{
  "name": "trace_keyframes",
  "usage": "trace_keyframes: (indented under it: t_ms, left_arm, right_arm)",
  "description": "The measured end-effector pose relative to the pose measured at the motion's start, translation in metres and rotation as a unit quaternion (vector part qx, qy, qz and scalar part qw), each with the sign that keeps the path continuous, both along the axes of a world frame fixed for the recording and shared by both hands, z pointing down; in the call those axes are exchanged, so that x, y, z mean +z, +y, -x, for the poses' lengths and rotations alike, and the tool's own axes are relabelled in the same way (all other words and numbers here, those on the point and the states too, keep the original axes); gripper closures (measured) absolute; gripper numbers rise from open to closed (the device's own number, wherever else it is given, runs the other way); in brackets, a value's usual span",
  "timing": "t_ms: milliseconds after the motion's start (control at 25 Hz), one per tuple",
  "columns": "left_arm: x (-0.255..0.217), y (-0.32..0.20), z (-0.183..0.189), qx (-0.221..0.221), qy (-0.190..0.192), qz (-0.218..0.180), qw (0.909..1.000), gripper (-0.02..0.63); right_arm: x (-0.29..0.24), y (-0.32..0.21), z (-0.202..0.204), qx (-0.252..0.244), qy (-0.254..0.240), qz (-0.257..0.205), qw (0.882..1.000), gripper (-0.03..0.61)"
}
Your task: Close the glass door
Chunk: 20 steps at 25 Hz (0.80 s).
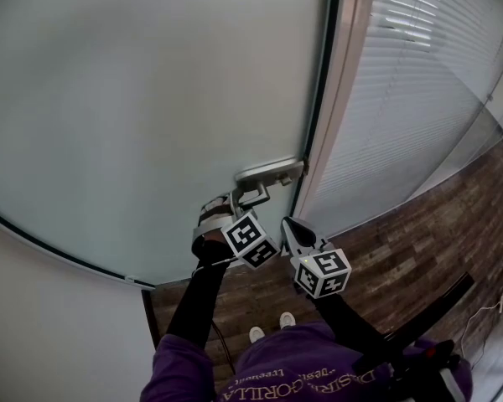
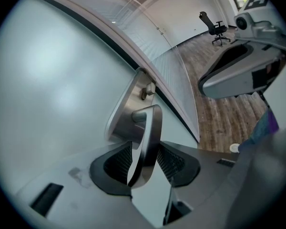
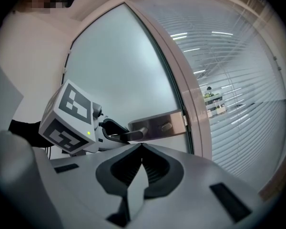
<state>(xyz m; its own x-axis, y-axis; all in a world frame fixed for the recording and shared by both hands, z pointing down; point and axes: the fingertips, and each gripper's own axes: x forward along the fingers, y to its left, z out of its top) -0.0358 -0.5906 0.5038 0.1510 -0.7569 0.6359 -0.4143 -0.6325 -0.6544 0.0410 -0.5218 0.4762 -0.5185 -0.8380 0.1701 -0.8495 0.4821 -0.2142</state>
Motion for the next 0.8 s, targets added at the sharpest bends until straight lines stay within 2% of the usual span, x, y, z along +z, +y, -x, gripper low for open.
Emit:
trace_keyframes:
  t_ms: [120,320,400,480,560,640,720,800]
  left_arm:
    - [-0.001,0.002,0.003,0.001,0.015,-0.011,0.9998,0.474]
    - [-0.011,0.014,0.014,-0.009,0.014,-0.054,0.9984,0.474]
    - [-0.020,0.022,0.024,-0.029,0.037,-0.074,0.9962,0.474]
    - [-0.030,0.033,0.033,-0.059,0.086,-0.093,0.9902,0.474]
    - [-0.038,0.044,0.045,-0.097,0.145,-0.108,0.9786,0.476]
    - [-0.047,0.053,0.059,-0.140,0.202,-0.128,0.9607,0.476]
    - [-0.054,0.061,0.070,-0.172,0.266,-0.145,0.9372,0.476]
    - [-0.060,0.070,0.075,-0.189,0.348,-0.146,0.9065,0.476]
  right_arm:
    - [0.000,0.002,-0.002,0.003,-0.001,0.000,1.000,0.581]
    - [-0.003,0.002,-0.010,0.013,-0.004,-0.003,1.000,0.581]
    - [-0.004,0.001,-0.012,0.016,-0.004,-0.004,1.000,0.581]
    - [-0.005,0.000,-0.012,0.018,-0.006,-0.006,1.000,0.581]
    - [-0.006,0.001,-0.008,0.014,-0.007,-0.008,1.000,0.581]
    - [-0.008,0.002,-0.004,0.010,-0.008,-0.010,1.000,0.581]
    - [-0.010,0.005,0.000,0.006,-0.008,-0.011,1.000,0.581]
    - [-0.011,0.008,0.004,0.004,-0.009,-0.012,1.000,0.581]
